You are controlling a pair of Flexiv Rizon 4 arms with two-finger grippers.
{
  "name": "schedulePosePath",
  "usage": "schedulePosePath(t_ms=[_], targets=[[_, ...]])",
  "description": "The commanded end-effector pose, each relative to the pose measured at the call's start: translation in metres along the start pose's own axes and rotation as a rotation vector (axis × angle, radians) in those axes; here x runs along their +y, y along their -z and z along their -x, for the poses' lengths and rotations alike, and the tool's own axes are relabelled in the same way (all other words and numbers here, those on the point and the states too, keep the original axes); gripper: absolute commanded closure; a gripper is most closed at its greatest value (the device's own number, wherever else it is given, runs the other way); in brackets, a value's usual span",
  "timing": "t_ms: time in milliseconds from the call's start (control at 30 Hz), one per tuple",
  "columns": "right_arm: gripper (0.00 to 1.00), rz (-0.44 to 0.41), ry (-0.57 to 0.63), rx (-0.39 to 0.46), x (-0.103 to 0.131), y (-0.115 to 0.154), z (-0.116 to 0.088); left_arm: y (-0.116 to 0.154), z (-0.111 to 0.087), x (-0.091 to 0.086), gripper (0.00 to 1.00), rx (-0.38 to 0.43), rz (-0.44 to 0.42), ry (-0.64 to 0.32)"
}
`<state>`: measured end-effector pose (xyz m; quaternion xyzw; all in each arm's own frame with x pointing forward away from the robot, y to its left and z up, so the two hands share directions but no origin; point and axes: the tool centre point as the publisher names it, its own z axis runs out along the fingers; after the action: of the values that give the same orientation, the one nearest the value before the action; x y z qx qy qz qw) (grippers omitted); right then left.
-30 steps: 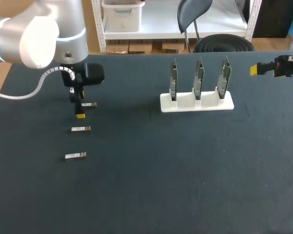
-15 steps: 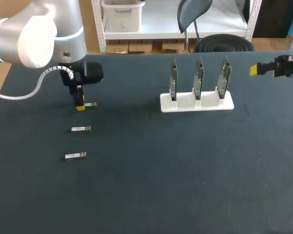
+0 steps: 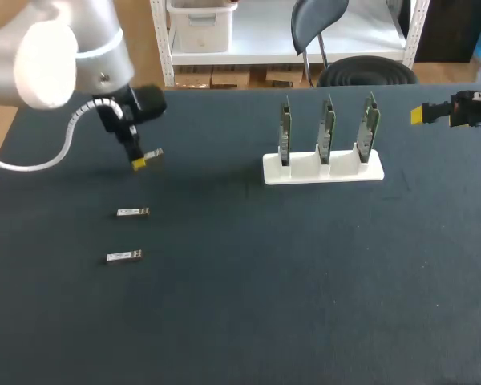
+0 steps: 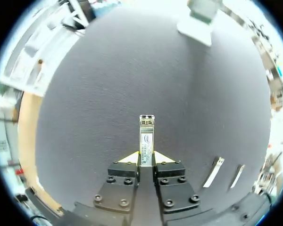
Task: Pick up the optical module with the left hand, and insert it into the network port with the right hand.
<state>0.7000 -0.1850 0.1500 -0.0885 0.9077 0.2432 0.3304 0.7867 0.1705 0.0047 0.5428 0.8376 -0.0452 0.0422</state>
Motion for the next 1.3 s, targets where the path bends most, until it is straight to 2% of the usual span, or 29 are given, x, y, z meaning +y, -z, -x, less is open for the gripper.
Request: schedulePosePath(t_ms=[33,200,367,500,667,833,933,1200,1300], targets=[[0.0,0.0,0.0,0.0,0.0,0.0,0.0,0.033,0.0,0.011,1.0,-0.235,0.005,0.224],[0.0,0.0,0.0,0.0,0.0,0.0,0.0,0.093,0.022,0.029,1.0,-0.541,-0.024,0.454],[0.0,0.0,0.0,0.0,0.0,0.0,0.0,0.154,0.043,0.03,1.0,-0.848,-0.05,0.55],[0.0,0.0,0.0,0.0,0.0,0.0,0.0,0.192,0.06,0.015,1.0,-1.043,-0.074,0.535],[0.0,0.0,0.0,0.0,0.0,0.0,0.0,0.221,0.078,-0.003,1.0,-1.199,-0.121,0.476],[0.0,0.0,0.0,0.0,0.0,0.0,0.0,0.24,0.094,-0.022,1.0,-1.317,-0.193,0.358],[0.0,0.0,0.0,0.0,0.0,0.0,0.0,0.248,0.103,-0.032,1.0,-1.355,-0.218,0.279],[0.0,0.0,0.0,0.0,0.0,0.0,0.0,0.256,0.132,-0.055,1.0,-1.408,-0.242,0.107],[0.0,0.0,0.0,0.0,0.0,0.0,0.0,0.251,0.148,-0.064,1.0,-1.397,-0.232,0.039]])
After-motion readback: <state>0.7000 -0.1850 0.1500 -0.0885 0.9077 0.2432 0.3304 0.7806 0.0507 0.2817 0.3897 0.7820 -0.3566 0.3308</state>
